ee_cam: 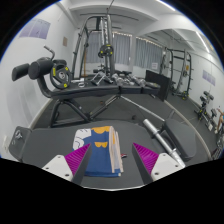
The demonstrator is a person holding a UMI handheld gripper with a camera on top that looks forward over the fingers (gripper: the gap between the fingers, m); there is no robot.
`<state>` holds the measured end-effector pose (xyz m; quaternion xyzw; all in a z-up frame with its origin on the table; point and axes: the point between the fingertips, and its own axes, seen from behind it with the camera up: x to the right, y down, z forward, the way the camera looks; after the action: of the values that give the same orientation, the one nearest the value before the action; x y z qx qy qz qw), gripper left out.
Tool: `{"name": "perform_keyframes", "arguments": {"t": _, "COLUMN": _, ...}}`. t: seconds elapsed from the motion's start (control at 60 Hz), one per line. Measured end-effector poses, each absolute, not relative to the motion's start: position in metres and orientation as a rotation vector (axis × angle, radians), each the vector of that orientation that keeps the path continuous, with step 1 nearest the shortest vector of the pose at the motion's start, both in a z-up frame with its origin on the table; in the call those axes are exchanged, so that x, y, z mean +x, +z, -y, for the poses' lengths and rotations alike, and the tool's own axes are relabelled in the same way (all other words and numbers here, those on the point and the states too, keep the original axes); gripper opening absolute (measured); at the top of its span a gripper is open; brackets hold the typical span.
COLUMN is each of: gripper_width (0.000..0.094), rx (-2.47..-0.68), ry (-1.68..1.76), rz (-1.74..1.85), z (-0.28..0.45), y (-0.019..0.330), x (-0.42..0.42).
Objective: Fold towel
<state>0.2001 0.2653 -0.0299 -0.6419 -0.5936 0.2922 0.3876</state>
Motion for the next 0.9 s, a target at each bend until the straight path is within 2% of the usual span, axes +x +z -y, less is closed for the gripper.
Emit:
{"name": "perform_keyframes", "arguments": {"t": 0.05, "gripper_width": 0.0852, "rx": -1.581, "ry": 0.745, "rz": 1.512, "z": -0.277, "y": -0.007, "x": 0.248}}
{"name": "perform_keyframes", "arguments": {"t": 0.067, "gripper_width": 0.0855, "rx": -1.573, "ry": 0.742, "rz": 1.511, "z": -0.262, "y": 0.002, "x": 0.23}}
{"name": "perform_keyframes", "arguments": {"t": 0.133, "gripper_width": 0.0859, "rx": -1.537, "ry": 0.756, "rz": 1.506, "z": -0.271, "y": 0.027, "x": 0.294}}
{"name": "perform_keyframes", "arguments": {"t": 0.15, "gripper_width": 0.0855, "rx": -1.539, "ry": 0.758, "rz": 1.505, "z": -0.259, "y": 0.033, "x": 0.283}}
{"name": "perform_keyframes", "arguments": {"t": 0.283, "gripper_width": 0.0855, "rx": -1.539, "ry": 0.811, "rz": 1.522, "z": -0.251, "y": 0.058, "x": 0.382}}
{"name": "perform_keyframes", "arguments": {"t": 0.383, "gripper_width": 0.0857, "rx": -1.502, "ry": 0.767, "rz": 1.513, "z": -0.253, "y": 0.068, "x": 0.437}}
{"name": "perform_keyframes", "arguments": {"t": 0.5, "gripper_width": 0.0854, "rx": -1.499, "ry": 0.789, "rz": 1.544, "z": -0.235, "y": 0.06, "x": 0.496}}
{"name": "perform_keyframes", "arguments": {"t": 0.65, "gripper_width": 0.0854, "rx": -1.477, "ry": 0.785, "rz": 1.551, "z": -0.227, "y": 0.066, "x": 0.531}}
{"name": "perform_keyframes", "arguments": {"t": 0.9, "gripper_width": 0.0856, "rx": -1.507, "ry": 0.823, "rz": 1.547, "z": -0.219, "y": 0.061, "x": 0.542}}
